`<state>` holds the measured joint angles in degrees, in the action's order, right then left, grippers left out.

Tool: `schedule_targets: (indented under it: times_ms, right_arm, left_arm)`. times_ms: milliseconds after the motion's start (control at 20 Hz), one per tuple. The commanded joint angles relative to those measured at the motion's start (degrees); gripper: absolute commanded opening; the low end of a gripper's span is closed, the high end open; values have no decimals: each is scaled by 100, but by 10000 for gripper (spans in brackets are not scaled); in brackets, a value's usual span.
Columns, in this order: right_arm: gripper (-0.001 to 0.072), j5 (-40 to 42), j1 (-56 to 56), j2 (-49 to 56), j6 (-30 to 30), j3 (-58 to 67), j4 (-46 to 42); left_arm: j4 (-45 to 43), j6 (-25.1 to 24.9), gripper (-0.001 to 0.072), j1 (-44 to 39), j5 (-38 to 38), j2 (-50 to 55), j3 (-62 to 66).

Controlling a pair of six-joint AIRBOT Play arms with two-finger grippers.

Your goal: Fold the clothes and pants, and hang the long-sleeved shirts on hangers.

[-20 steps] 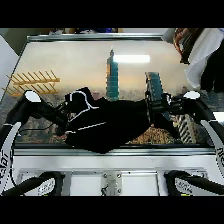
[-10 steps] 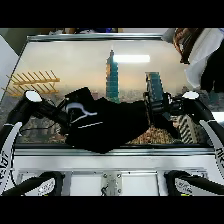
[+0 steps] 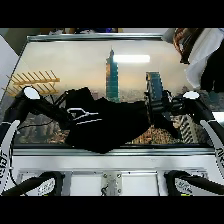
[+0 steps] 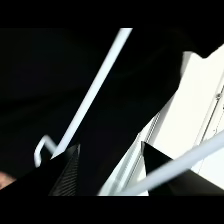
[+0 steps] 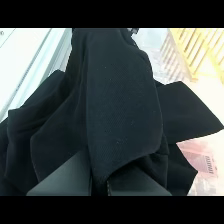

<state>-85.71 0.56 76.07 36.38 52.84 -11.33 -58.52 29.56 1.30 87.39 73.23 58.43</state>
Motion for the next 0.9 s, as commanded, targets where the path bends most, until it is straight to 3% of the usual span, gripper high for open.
schedule_targets:
  times_ms: [0, 200, 400, 600, 700, 850]
  right_arm:
    - [18, -24, 0, 0, -131, 2, 4]
    - [18, -26, -2, -2, -221, 4, 9]
    - [17, -24, -2, -17, -402, 4, 22]
    - [16, -15, -94, -122, -911, 9, 551]
    - [16, 48, -249, -262, -1285, 9, 688]
    - [16, 175, -610, -671, -1738, 9, 708]
  left_arm:
    - [-498, 848, 396, 9, -28, 0, 275]
    - [-483, 1005, 396, 173, -2, -2, 302]
    - [-435, 1480, 396, 647, -13, -66, 251]
    - [-431, 1683, 396, 1298, -431, -782, 251]
    - [-435, 2124, 396, 1698, -748, -1331, 251]
    - [-437, 3368, 396, 2216, -1163, -2142, 251]
